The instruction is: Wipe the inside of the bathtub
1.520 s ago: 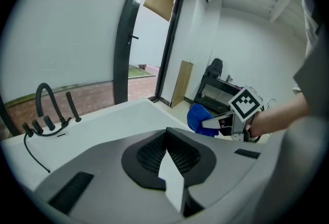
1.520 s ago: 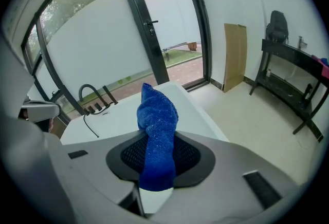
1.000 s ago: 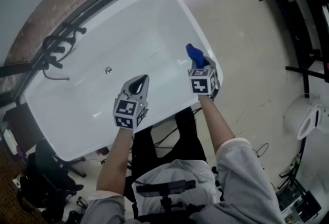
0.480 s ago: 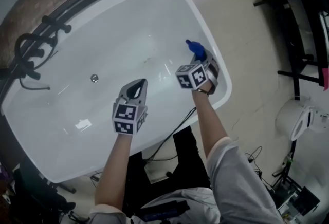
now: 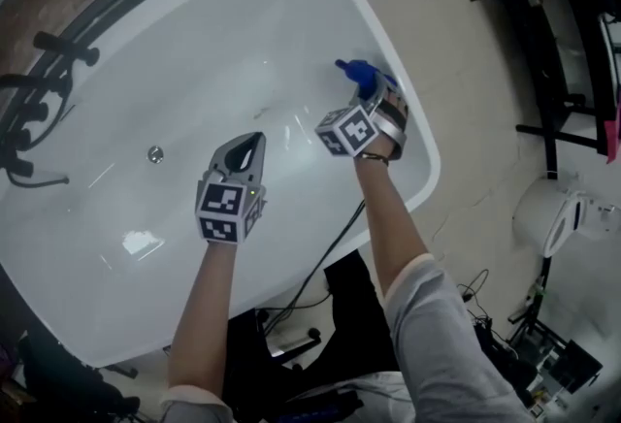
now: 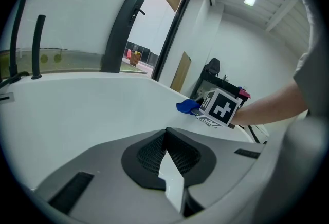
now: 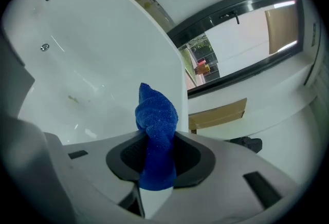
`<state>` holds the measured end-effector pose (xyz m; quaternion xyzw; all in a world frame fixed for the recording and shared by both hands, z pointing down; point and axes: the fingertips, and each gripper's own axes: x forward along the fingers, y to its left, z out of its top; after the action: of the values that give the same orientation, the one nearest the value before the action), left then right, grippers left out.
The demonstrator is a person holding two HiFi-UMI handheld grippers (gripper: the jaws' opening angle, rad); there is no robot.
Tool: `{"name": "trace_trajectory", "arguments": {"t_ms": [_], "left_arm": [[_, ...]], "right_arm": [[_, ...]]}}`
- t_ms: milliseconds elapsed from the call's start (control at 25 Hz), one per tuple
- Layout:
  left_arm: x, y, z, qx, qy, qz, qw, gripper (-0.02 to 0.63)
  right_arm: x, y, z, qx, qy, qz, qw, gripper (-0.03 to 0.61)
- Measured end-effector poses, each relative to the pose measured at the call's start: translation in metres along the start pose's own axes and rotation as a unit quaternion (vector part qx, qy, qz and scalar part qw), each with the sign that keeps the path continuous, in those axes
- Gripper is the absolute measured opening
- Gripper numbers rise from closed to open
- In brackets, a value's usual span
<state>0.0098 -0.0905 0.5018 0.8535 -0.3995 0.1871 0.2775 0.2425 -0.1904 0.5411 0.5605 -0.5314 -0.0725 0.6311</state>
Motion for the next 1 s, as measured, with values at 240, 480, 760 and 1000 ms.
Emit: {"name": "trace_trajectory", "arguments": {"t_ms": [240,480,760,1000], "left_arm": [[0.034,0.012,-0.012,0.011,-0.007,-0.016,0.9998,0.003],[0.063,0.021,-0.028,0.005,-0.012,-0.026,0.9996,0.003],[0.083,0.028,-0.045,-0.009,-0.006,-0.028,0.9996,0.003],[0.09,0.031,-0.057,-0.016,0.004,-0.021,0.9996,0.003]], "right_arm": [[0.019,0.013,0.003,-0.009,0.014,-0.002,1.0,0.112],[0.032,0.022,-0.005,-0.013,0.014,-0.007,1.0,0.112],[0.037,0.029,0.0,-0.004,0.015,0.001,1.0,0.11],[0.046,0.045,0.002,-0.004,0.021,0.019,1.0,0.109]]}}
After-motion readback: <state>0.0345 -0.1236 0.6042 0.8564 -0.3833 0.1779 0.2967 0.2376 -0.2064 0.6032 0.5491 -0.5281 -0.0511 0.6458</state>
